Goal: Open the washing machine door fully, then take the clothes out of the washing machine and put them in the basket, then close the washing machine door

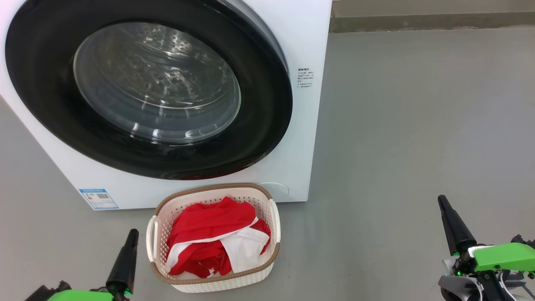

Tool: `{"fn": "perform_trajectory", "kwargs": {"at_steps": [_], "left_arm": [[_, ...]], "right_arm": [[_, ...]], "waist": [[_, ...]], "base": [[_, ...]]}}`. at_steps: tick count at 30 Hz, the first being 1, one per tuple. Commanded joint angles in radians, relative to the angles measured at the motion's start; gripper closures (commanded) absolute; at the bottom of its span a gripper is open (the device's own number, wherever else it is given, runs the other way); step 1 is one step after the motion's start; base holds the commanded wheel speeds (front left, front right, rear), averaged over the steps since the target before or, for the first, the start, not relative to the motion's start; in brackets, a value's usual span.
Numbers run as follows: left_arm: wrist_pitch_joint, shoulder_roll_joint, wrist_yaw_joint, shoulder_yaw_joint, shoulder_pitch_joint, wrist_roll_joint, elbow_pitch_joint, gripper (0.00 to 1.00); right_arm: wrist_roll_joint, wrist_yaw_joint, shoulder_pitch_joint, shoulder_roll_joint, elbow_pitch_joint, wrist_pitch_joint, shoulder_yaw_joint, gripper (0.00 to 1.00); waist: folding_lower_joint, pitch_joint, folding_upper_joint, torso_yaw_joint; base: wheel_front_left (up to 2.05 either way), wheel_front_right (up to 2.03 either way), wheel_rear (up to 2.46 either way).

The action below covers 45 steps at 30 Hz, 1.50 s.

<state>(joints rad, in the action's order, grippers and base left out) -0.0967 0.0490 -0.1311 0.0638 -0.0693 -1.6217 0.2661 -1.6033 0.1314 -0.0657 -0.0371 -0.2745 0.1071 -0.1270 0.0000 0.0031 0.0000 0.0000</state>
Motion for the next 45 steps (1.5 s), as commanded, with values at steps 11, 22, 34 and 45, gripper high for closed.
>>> {"fn": "perform_trajectory", "kwargs": {"at_steps": [11,22,34,45], "left_arm": [[-0.007,0.010,0.000,0.038,-0.038,0.003,-0.021,1.00],[-0.008,0.009,0.000,0.040,-0.038,0.005,-0.021,1.00],[-0.010,0.008,0.000,0.042,-0.038,0.006,-0.021,1.00],[-0.011,0.007,0.000,0.043,-0.038,0.007,-0.021,1.00]], "right_arm": [[-0.005,-0.001,-0.042,-0.014,0.030,0.006,0.013,1.00],[-0.005,-0.001,-0.042,-0.014,0.030,0.006,0.013,1.00],[-0.005,-0.001,-0.042,-0.014,0.030,0.006,0.013,1.00],[-0.005,-0.001,-0.042,-0.014,0.030,0.006,0.013,1.00]], "waist": [[0.0000,0.000,0.0000,0.000],[0.0000,0.000,0.0000,0.000],[0.0000,0.000,0.0000,0.000],[0.0000,0.000,0.0000,0.000]], "base": [[0.00,0.00,0.00],[0.00,0.00,0.00],[0.00,0.00,0.00],[0.00,0.00,0.00]]}}
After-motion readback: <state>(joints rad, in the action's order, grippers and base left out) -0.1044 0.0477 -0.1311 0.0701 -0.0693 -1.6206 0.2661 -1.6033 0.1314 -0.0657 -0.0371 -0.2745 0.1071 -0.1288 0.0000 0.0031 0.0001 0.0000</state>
